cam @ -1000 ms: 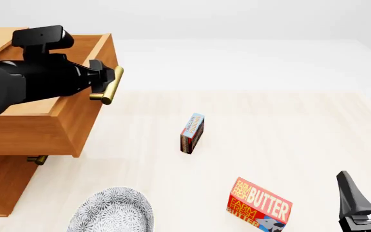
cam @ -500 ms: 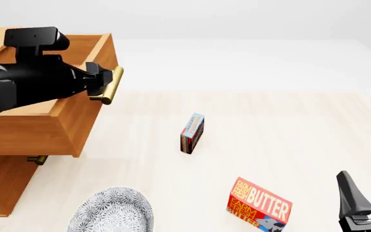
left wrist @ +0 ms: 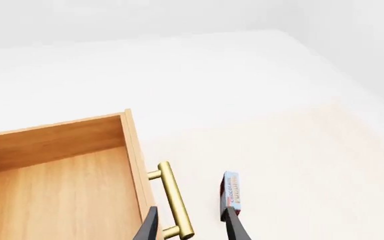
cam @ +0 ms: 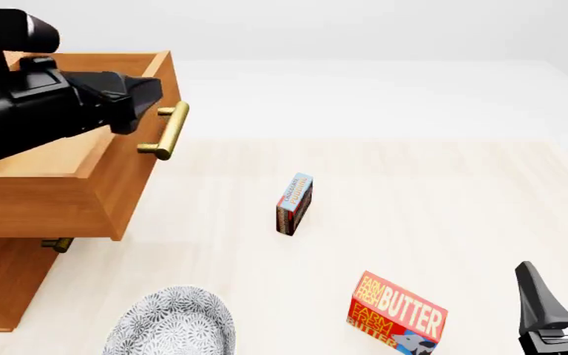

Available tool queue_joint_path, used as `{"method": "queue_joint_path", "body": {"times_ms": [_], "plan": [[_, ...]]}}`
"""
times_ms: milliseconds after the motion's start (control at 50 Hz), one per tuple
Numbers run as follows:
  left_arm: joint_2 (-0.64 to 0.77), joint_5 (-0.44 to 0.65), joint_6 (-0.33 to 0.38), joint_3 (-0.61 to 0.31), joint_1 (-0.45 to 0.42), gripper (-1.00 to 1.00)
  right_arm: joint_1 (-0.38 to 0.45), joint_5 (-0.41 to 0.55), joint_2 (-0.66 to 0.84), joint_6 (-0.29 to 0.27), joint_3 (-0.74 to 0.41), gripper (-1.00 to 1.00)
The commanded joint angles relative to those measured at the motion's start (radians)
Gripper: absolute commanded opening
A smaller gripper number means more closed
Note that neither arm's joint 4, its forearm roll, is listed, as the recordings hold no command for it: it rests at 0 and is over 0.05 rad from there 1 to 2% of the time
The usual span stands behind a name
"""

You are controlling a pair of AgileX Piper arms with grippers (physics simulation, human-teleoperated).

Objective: Put the chocolate pudding in the top drawer of the cabinet and close it.

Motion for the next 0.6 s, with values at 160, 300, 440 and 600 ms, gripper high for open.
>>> {"method": "queue_joint_path", "body": {"times_ms": [160, 300, 440, 600], "plan": [[-0.156, -0.038, 0.124, 0.043, -0.055, 1.00, 0.000, 0.000, 0.000, 0.000, 0.000, 1.00], [-0.205, -0.091, 0.186, 0.100, -0.062, 1.00, 0.000, 0.000, 0.000, 0.000, 0.000, 1.00], [-0.211, -0.116, 0.272, 0.135, -0.094, 1.00, 0.000, 0.000, 0.000, 0.000, 0.000, 1.00], [-0.246, -0.144, 0.325, 0.189, -0.141, 1.00, 0.000, 0.000, 0.000, 0.000, 0.000, 1.00]]}}
